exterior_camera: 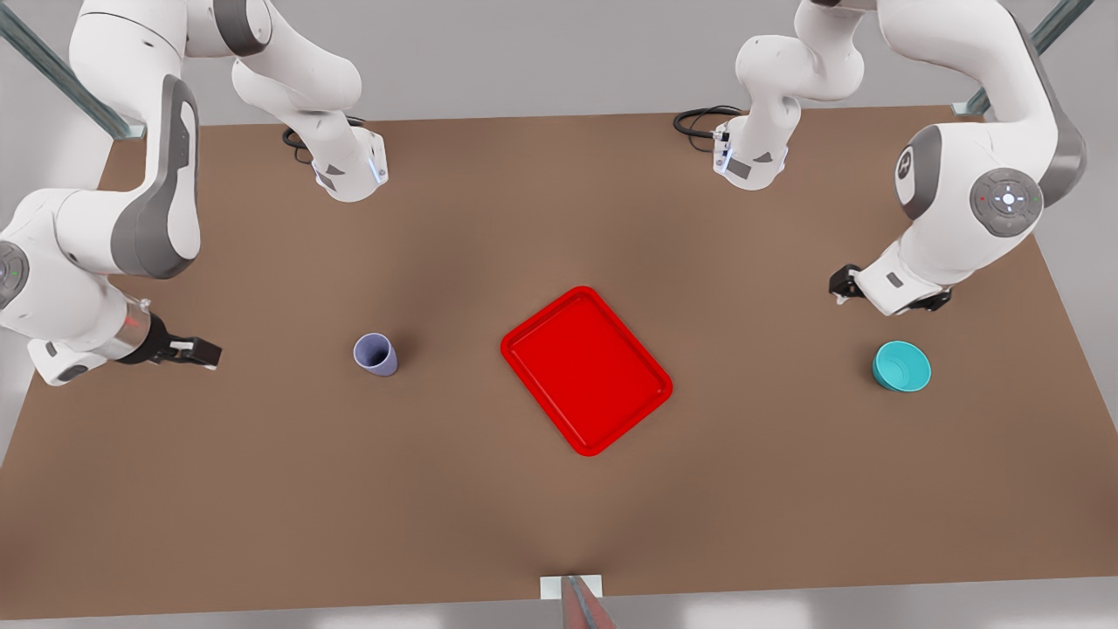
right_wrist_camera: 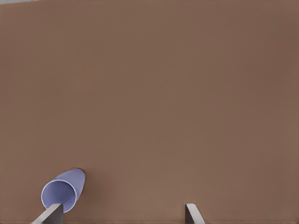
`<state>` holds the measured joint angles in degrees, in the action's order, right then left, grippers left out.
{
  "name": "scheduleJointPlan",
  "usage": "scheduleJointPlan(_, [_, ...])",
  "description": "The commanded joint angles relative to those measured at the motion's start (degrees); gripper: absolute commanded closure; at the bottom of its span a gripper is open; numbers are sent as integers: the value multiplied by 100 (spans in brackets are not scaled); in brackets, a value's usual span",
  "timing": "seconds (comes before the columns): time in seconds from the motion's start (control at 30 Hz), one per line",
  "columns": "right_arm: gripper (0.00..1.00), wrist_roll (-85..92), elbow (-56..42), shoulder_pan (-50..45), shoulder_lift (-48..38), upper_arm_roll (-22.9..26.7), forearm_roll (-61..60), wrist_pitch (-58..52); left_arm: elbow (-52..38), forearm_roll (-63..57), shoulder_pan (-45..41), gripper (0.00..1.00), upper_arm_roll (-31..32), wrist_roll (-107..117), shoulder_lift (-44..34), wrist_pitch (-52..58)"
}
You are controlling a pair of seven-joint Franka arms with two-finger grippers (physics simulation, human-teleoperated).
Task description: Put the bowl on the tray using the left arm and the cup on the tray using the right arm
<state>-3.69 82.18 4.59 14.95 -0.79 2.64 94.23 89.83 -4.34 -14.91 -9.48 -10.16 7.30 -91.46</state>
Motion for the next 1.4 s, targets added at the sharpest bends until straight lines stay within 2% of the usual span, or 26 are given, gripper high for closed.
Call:
scheduleJointPlan(0.0, [0, 0, 0, -2, 0, 0, 0, -1, 0, -14, 14, 0, -1, -13, -1, 14])
scheduleJointPlan(0.07, [0, 0, -9, 6, 8, 0, 0, -1, 149, 3, 234, 0, -1, 22, 237, 5])
scheduleJointPlan(0.1, [0, 0, -26, 6, 35, 0, -9, 61, 246, 318, 892, 0, 34, -74, 561, -284])
scheduleJointPlan(0.13, [0, 0, -18, -2, 35, 0, -9, 52, 246, 1136, 1473, 0, 17, -723, 1001, -661])
scheduleJointPlan(0.2, [0, 0, -27, 6, 44, 0, -9, 61, 246, 1673, 2396, 0, 17, -2639, 1880, -1286])
scheduleJointPlan(0.3, [0, 0, -27, -2, 52, -9, -26, 61, 237, 2209, 3055, 0, 17, -4169, 2618, -1875])
scheduleJointPlan(0.43, [0, 0, -27, -2, 61, -9, -18, 61, 237, 2825, 3222, 0, 8, -4267, 3075, -2227])
scheduleJointPlan(1.0, [0, 0, -27, -20, 70, -9, -18, 157, -44, 2719, 3653, 0, -18, -3871, 3568, -2227])
scheduleJointPlan(1.03, [0, -9, -35, -2, 70, -9, -26, 157, -44, 2719, 3653, 12, -18, -3862, 3585, -2227])
scheduleJointPlan(1.07, [0, -9, -35, -2, 70, -9, -26, 166, -44, 2711, 3653, 33, -18, -3862, 3620, -2236])
scheduleJointPlan(1.1, [0, 0, -35, -2, 70, -9, -26, 166, -44, 2702, 3653, 50, -18, -3862, 3629, -2236])
scheduleJointPlan(1.13, [0, 0, -35, -2, 70, -9, -26, 166, -44, 2667, 3653, 57, -18, -3854, 3647, -2236])
scheduleJointPlan(1.37, [0, 0, -35, -2, 61, 0, -9, 157, -44, 2614, 3653, 71, -18, -3854, 3656, -2385])
